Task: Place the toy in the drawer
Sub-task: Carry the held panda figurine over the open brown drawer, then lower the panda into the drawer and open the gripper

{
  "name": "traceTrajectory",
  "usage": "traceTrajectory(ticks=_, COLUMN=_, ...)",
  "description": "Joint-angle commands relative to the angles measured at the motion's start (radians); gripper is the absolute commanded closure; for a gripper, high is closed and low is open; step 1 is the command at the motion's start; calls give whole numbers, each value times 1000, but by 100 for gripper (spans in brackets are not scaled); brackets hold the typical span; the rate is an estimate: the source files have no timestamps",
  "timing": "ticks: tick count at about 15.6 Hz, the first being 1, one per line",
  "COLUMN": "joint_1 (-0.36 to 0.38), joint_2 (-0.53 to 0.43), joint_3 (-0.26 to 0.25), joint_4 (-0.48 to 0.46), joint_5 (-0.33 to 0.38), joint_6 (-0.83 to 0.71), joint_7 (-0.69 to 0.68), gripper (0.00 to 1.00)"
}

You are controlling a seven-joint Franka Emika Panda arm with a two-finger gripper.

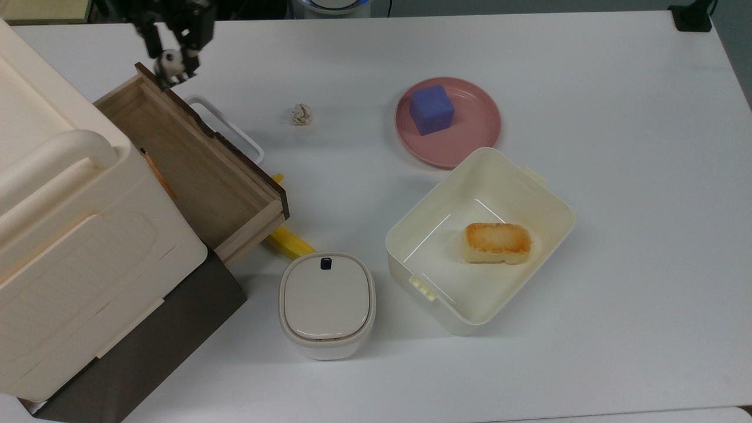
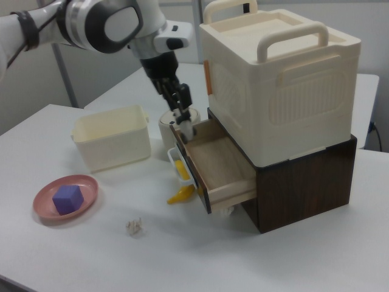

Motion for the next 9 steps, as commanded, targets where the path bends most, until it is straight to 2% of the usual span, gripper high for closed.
traceTrajectory(ticks=1, joint_1=4, joint_2=52, joint_3=-15, joint_4=17, joint_5=8, joint_6=77, joint_7=20, gripper=100)
traceTrajectory(ticks=5, joint_1=-1, joint_2=87, joint_3=-15, joint_4=15, joint_5=5, joint_6=143, joint_7=22, gripper=100)
traceTrajectory(ticks=6, joint_1=-4, joint_2=95, joint_3=-15, joint_4=15, joint_5=5, joint_6=145, joint_7=22, gripper=97)
traceTrajectory(ticks=7, joint_1=-19, joint_2=93, joint_3=-15, joint_4=15, joint_5=15, joint_6=146, joint_7=19, gripper=44)
traceTrajectory(ticks=8, joint_1=-30, joint_2=93, joint_3=-15, joint_4=15, joint_5=18, joint_6=149, joint_7=20, gripper=0)
traceTrajectory(ticks=9, joint_1=-30, joint_2=93, joint_3=-15, joint_4=15, joint_5=14, joint_6=149, joint_7=22, gripper=0)
